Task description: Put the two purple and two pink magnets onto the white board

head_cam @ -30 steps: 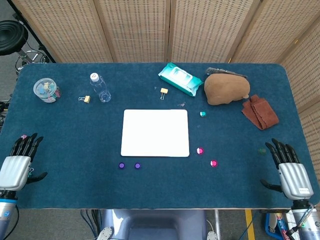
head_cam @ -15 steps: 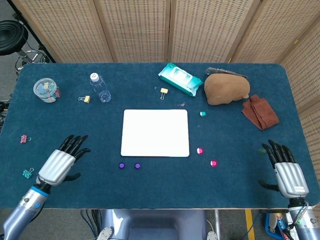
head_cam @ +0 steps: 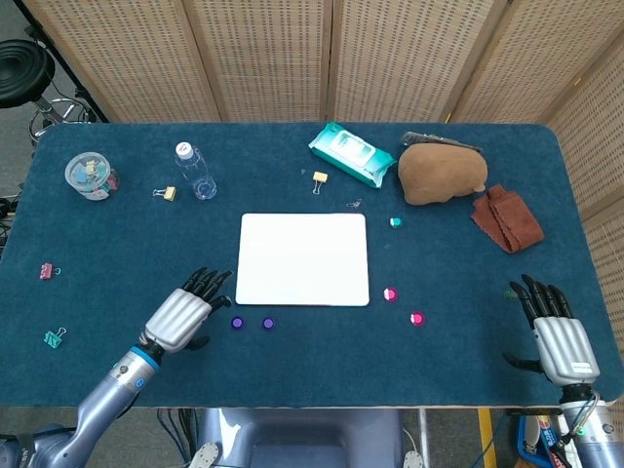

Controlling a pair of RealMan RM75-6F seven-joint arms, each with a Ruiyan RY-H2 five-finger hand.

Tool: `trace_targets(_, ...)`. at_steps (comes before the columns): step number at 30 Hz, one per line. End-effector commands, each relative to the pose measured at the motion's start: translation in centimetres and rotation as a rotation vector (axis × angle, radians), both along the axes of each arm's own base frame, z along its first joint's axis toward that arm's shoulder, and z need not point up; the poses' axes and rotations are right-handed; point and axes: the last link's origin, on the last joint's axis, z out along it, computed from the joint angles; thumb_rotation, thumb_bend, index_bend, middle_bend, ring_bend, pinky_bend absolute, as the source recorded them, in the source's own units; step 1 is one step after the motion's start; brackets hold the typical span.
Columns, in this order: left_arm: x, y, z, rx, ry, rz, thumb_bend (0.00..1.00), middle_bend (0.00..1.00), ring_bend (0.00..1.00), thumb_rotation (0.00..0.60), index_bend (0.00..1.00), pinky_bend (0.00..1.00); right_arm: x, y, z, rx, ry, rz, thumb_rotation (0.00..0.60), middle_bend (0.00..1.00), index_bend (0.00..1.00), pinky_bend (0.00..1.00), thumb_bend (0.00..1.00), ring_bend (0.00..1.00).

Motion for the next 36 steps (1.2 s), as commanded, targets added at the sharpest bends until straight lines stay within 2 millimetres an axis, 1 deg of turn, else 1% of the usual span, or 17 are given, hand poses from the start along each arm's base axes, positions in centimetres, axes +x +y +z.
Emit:
trace_targets(1, 0.2, 0.5, -0.9, -0.008, 0.012, 0.008, 0.19, 0.00, 0.00, 0.600, 0.42, 0.00, 0.0, 0.0, 0.1, -0.001, -0.001, -0.002, 0.600, 0.00, 0.00, 0.00, 0.00, 0.00)
trace_targets(6, 0.2, 0.7, -1.5, -0.012, 0.031, 0.019, 0.21, 0.00, 0.00, 0.600, 0.42, 0.00, -0.1, -0.1, 0.0, 0.003, -0.003, -0.007, 0.600, 0.00, 0.00, 0.00, 0.00, 0.00)
trace_targets(13, 0.2, 0.9, -2.4, -0.013, 0.055, 0.036, 0.21, 0.00, 0.00, 0.600, 0.42, 0.00, -0.2, -0.1, 0.0, 0.006, -0.004, -0.012, 0.600, 0.00, 0.00, 0.00, 0.00, 0.00)
trace_targets(19, 0.1, 0.7, -3.2, -0.034, 0.064, 0.050, 0.25, 0.00, 0.00, 0.600, 0.42, 0.00, -0.2, -0.1, 0.0, 0.010, -0.010, -0.017, 0.600, 0.00, 0.00, 0.00, 0.00, 0.00)
trace_targets(22, 0.1, 0.8, -3.4, -0.034, 0.070, 0.049, 0.27, 0.00, 0.00, 0.600, 0.42, 0.00, -0.3, -0.1, 0.0, 0.012, -0.011, -0.019, 0.600, 0.00, 0.00, 0.00, 0.00, 0.00)
trace_targets(36, 0.5, 1.0, -4.1, -0.043, 0.060, 0.055, 0.27, 0.00, 0.00, 0.600, 0.42, 0.00, -0.3, -0.1, 0.1, 0.019, -0.021, -0.020, 0.600, 0.00, 0.00, 0.00, 0.00, 0.00)
